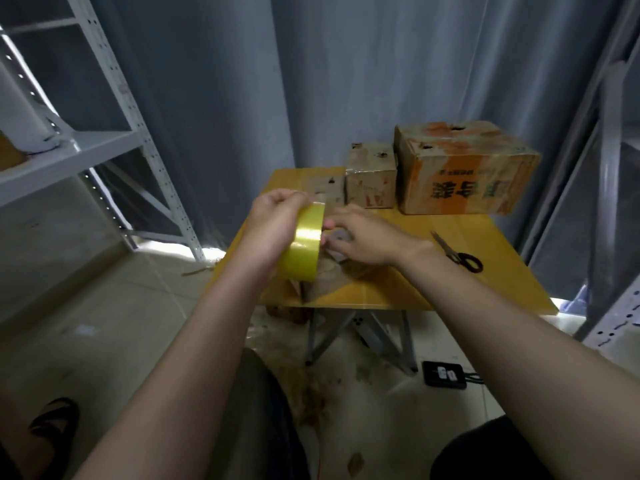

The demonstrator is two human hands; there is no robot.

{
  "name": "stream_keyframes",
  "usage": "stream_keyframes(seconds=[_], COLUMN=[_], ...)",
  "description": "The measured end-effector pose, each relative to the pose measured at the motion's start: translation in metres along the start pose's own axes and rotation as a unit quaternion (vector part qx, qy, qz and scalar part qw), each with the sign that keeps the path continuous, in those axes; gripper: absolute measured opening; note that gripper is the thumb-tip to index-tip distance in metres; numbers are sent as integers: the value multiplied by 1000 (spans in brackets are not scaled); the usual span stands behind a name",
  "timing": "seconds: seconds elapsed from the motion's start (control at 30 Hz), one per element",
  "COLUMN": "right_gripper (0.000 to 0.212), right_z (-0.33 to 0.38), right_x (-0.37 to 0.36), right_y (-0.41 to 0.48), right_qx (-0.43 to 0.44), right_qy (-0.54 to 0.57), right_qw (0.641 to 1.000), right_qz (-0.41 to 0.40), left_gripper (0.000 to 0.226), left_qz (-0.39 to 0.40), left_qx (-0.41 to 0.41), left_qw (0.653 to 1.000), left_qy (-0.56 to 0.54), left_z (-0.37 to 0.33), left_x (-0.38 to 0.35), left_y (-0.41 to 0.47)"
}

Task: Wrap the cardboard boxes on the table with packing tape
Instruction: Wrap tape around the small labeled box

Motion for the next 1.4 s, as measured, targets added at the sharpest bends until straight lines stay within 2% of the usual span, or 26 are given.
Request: stream_keyframes(seconds=[0.1,0.2,0.37,0.5,0.73,0.9,0.97,1.03,1.1,1.17,1.23,1.3,1.4], right_gripper=[78,97,111,114,113,129,120,95,73,50,24,12,5], right_z=[16,12,1,-6,-17,-25,-26,-22,-11,7,22,26,17], right_x=[-41,-67,-78,-77,-73,-75,-67,-41,-9,8,11,18,32], right_y=[22,36,51,64,88,91,89,83,75,69,65,63,58], right_qx=[37,40,12,-53,-168,-208,-205,-186,-139,-90,-73,-76,-94], right_qy=[-61,-93,-139,-158,-145,-121,-8,184,300,306,269,241,245], right_qw=[994,989,986,983,972,965,974,965,940,945,959,966,957], right_qz=[81,106,88,72,72,101,98,10,-81,-75,-43,-59,-122], left_gripper=[12,20,25,25,15,17,16,20,34,35,26,22,37], left_qz=[-30,-50,-60,-60,-57,-34,-21,7,42,53,52,55,48], left_qx=[-15,-15,-7,-10,9,31,39,61,101,100,75,59,56], left_qw=[999,999,998,998,998,998,998,996,990,990,994,996,997], left_qy=[-17,-12,-21,-28,-27,-49,-54,-67,-90,-86,-65,-35,-1], left_z=[-7,-8,1,5,19,32,38,46,55,57,51,46,41], left_x=[35,56,67,69,82,84,80,73,63,55,47,39,35], left_y=[-2,-2,4,11,22,24,23,23,21,18,16,15,15])
Point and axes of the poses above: each hand's wrist, its own y-axis towards the middle knuckle, its own x-axis out of the back of the hand, z = x × y, the point moved 9 cm from there along y, towards the middle knuckle, and after that the axes turned 6 degrees about z, right-handed, at the moved point
